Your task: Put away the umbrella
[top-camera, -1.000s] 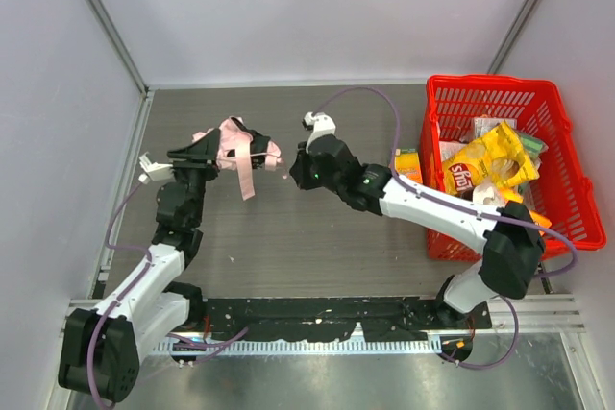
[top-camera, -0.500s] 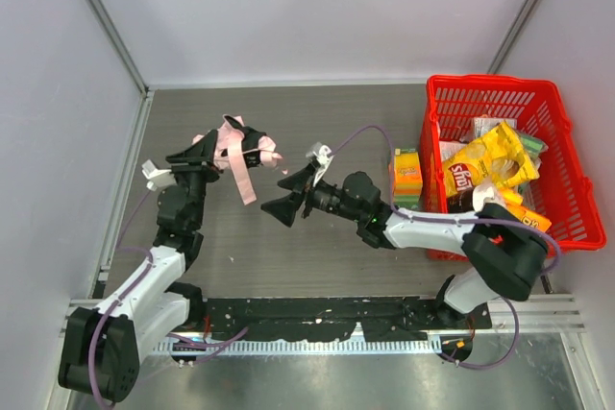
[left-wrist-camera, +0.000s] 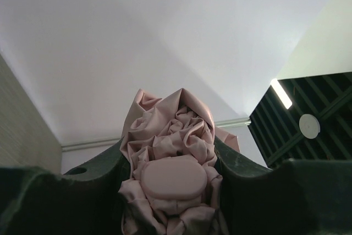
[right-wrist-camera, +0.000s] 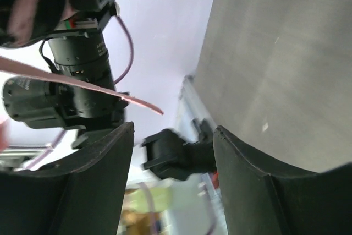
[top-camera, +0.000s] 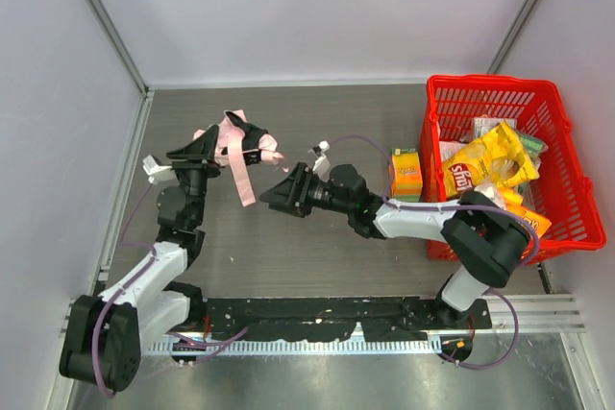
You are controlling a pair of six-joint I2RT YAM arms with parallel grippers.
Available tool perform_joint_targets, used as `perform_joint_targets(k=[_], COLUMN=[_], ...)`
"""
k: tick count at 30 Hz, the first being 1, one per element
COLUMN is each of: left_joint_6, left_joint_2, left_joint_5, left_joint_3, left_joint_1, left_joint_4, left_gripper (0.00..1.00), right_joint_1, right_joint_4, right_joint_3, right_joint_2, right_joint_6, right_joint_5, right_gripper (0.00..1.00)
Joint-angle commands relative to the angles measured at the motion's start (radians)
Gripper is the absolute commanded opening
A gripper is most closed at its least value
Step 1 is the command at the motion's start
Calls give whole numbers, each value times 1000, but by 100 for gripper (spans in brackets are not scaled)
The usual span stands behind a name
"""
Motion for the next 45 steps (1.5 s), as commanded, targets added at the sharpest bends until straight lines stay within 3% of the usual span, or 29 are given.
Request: perform_joint_targets(k=[1,4,9,12,16,22,25,28,33,37,41,45], left_joint_6=[29,50,112,127,118,95,52,6,-14,-120,-180,-132], left_joint_2=[79,120,154,177,212,258,272,268,260,271,194,94], left_joint_5=[76,105,121,139,160,187,182,145,156,121,98,99], left_joint_3=[25,21,24,41,57,89,100,101,121,101,83,81], left_joint_1=[3,1,3,3,4,14,15,15,17,18,18,18], left_joint_4=[343,443,527,579,618,658,656,655,653,621,469,304], left_gripper=[0,0,0,0,0,0,0,0,0,0,0,0], right_joint_1=[5,5,-4,-6,-26,-47,-87,-54,-27,-33,-46,-49], right_joint_4=[-44,57,-307,-147,-68,65,279,480,608,573,504,499], right_joint_3=[75,0,55,38,38,66,88,92,23,78,-22,-78], right_joint_2=[44,12,-27,10,12,50,158,242,297,312,253,201], right_joint_6=[524,754,886,1063,1176,1242,1167,1164,1225,1043,629,268], right_joint_5=[-175,-112,-104,-95,-35,-103,-170,-198,-149,-224,-169,-131], right_gripper=[65,66,75,75,74,74,64,66,69,69,73,75])
